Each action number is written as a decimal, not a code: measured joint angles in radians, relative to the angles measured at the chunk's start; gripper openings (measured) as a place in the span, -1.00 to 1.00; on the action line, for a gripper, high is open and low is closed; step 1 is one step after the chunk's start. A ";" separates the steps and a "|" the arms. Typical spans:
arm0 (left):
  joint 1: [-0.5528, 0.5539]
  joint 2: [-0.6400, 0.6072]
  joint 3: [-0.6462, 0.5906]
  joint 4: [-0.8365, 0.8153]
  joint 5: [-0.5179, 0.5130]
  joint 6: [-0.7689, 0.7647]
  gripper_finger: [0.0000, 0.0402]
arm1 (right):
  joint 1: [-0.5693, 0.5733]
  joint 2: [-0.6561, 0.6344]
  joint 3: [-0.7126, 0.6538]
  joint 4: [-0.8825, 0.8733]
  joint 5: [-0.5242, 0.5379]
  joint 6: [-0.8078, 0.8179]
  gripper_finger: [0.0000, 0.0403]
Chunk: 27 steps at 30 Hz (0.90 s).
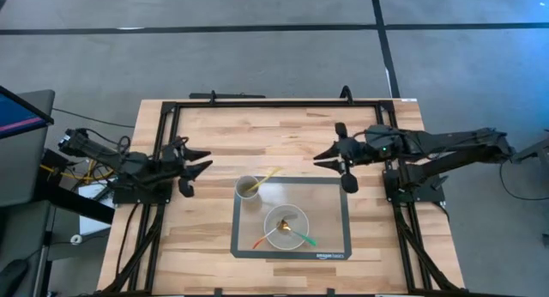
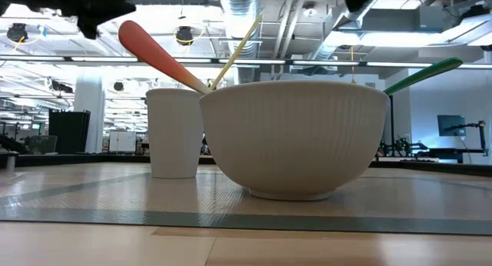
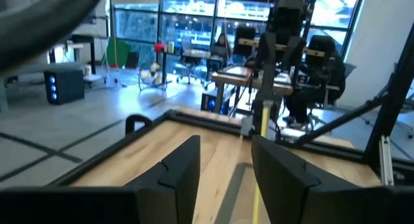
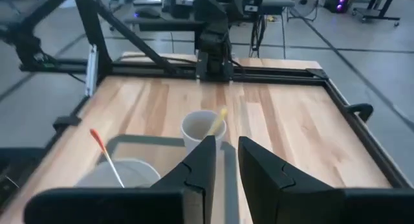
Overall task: Pick & Place Utensil
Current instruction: Return to Home Position
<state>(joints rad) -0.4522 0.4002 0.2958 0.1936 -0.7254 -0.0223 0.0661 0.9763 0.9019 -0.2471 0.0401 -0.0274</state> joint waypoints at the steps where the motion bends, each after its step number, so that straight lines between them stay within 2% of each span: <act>1: 0.000 -0.028 0.000 -0.044 0.000 -0.012 -0.30 | 0.003 -0.011 -0.014 0.002 0.012 -0.010 -0.70; 6: 0.000 -0.119 -0.074 -0.081 0.027 -0.040 -0.30 | -0.006 -0.092 -0.104 0.005 0.126 -0.023 -0.70; 8: 0.000 -0.140 -0.115 -0.075 0.028 -0.041 -0.30 | -0.019 -0.143 -0.141 0.017 0.126 -0.025 -0.70; 10: 0.005 -0.150 -0.159 -0.023 0.029 -0.037 -0.30 | -0.029 -0.198 -0.178 0.026 0.122 -0.032 -0.70; 13: 0.026 -0.151 -0.232 0.146 0.039 0.021 -0.30 | -0.045 -0.283 -0.251 0.063 0.118 -0.036 -0.70; 16: 0.072 -0.151 -0.290 0.267 0.139 0.087 -0.30 | -0.078 -0.371 -0.327 0.103 0.118 -0.042 -0.70; 19: 0.128 -0.150 -0.290 0.271 0.205 0.094 -0.30 | -0.116 -0.461 -0.397 0.129 0.119 -0.065 -0.70; 27: 0.279 -0.158 -0.290 0.279 0.202 0.086 -0.30 | -0.182 -0.695 -0.533 0.117 0.118 -0.069 -0.70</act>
<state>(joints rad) -0.1734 0.2422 0.0055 0.4725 -0.5232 0.0638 -0.1164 0.2816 0.3687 -0.1301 0.1585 -0.0964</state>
